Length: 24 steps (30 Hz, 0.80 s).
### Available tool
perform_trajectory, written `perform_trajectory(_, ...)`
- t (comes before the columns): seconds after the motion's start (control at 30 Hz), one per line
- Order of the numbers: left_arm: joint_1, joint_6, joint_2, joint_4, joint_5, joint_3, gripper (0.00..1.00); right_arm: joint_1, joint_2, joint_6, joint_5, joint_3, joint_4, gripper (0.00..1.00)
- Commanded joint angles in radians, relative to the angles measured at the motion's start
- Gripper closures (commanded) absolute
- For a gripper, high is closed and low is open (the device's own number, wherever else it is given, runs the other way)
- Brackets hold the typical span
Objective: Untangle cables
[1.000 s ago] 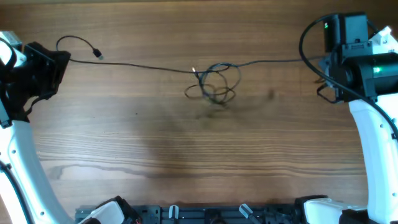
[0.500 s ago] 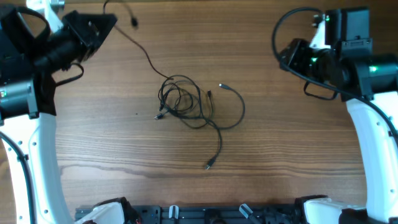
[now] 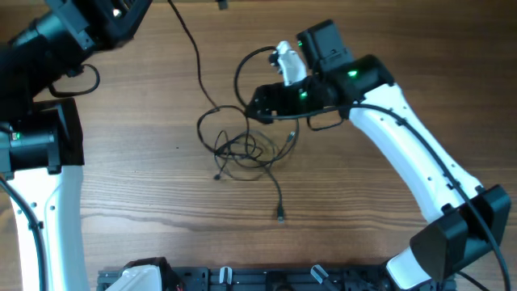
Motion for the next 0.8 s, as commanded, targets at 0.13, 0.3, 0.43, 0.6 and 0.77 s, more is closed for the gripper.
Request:
perform_trajectory(0.13, 0.034, -0.042, 0.002, -0.141, -0.013, 0.008, 0.96, -0.001, 0.007, -0.176, -0.201, 0.002, 0.013, 0.03)
perform_trajectory(0.3, 0.034, -0.047, 0.002, -0.143, -0.013, 0.009, 0.96, 0.009, 0.023, -0.194, -0.113, 0.000, 0.066, 0.03)
perform_trajectory(0.43, 0.034, -0.062, 0.002, -0.143, -0.012, 0.008, 0.96, 0.035, 0.088, -0.135, -0.111, -0.001, 0.169, 0.29)
perform_trajectory(0.6, 0.034, -0.010, 0.002, -0.207, -0.010, 0.008, 0.96, 0.033, 0.095, -0.030, -0.071, 0.000, 0.198, 0.96)
perform_trajectory(0.77, 0.039, 0.377, 0.004, -0.612, -0.140, 0.008, 0.96, -0.034, -0.083, 0.136, 0.295, 0.000, 0.092, 0.96)
